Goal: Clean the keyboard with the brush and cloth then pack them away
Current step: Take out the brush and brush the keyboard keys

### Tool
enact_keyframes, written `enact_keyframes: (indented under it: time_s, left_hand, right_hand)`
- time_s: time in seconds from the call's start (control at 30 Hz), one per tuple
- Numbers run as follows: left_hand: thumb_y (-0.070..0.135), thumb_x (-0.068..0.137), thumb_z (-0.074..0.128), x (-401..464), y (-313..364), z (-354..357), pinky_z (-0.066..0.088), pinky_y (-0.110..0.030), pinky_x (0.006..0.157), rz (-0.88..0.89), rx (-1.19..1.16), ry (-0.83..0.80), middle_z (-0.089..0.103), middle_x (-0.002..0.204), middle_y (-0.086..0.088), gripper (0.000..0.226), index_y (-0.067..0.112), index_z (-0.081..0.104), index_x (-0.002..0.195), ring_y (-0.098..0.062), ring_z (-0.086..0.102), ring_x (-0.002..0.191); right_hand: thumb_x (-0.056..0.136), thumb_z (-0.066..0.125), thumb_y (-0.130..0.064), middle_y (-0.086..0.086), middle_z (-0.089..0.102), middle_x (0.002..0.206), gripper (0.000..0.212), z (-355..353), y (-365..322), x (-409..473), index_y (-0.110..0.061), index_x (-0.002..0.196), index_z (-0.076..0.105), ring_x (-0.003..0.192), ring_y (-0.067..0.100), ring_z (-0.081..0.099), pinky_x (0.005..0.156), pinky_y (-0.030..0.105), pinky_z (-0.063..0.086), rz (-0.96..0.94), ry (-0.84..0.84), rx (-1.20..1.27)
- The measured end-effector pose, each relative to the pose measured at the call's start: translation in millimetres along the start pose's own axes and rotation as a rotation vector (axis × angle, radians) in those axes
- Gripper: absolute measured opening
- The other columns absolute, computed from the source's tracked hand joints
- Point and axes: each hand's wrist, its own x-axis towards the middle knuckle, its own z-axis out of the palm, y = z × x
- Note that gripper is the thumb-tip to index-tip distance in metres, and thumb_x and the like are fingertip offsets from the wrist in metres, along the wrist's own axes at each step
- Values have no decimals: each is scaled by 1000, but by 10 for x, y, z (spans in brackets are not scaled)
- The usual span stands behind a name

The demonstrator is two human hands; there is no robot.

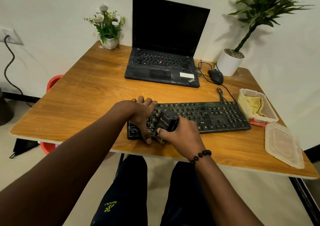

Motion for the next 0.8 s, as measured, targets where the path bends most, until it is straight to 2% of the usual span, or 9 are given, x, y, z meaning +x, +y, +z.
enact_keyframes:
  time_s: [0.1, 0.2, 0.33, 0.5, 0.67, 0.8]
  left_hand:
    - [74, 51, 82, -11, 0, 13, 20, -54, 118, -2, -7, 0, -1, 162, -2, 154, 19, -17, 156, -34, 5, 145]
    - [74, 52, 81, -36, -15, 13, 21, -52, 118, 7, -16, 5, -1, 162, -1, 153, 18, -16, 156, -34, 6, 145]
    - [76, 52, 80, -34, -35, 36, 19, -52, 118, 19, -18, 14, 2, 161, -1, 152, 18, -14, 156, -32, 7, 144]
    - [79, 49, 79, -18, -50, 44, 23, -51, 116, 22, -19, 16, 6, 159, 1, 153, 21, -12, 157, -31, 12, 141]
    - [73, 54, 82, -83, -39, 30, 23, -49, 113, 31, -59, 18, 5, 155, 5, 147, 28, -11, 158, -29, 11, 138]
    - [78, 50, 80, -48, -66, 42, 18, -53, 116, 42, -61, 1, 0, 160, 6, 148, 29, -9, 158, -30, 6, 142]
  right_hand:
    - [76, 75, -36, -9, 66, 89, 34, -17, 8, 83, -18, 103, 64, 78, 2, 61, 59, 12, 47, 18, 63, 17]
    - [75, 76, -35, -6, 66, 96, 40, -6, -21, 139, -18, 109, 61, 86, 8, 62, 67, 17, 51, -5, 6, -3]
    - [73, 77, -35, -9, 66, 94, 42, -45, -38, 167, -20, 109, 62, 85, 6, 61, 71, 20, 54, -40, 1, -15]
    - [72, 79, -28, -7, 66, 103, 50, -52, -73, 167, -20, 117, 59, 90, 7, 60, 64, 10, 45, -58, -33, 21]
    - [72, 78, -28, -6, 67, 105, 54, -68, -152, 216, -22, 122, 58, 96, 12, 60, 79, 22, 49, -187, -74, -153]
    - [71, 79, -25, -4, 68, 95, 46, -157, -182, 219, -19, 114, 62, 86, 12, 62, 77, 28, 55, -284, -227, -278]
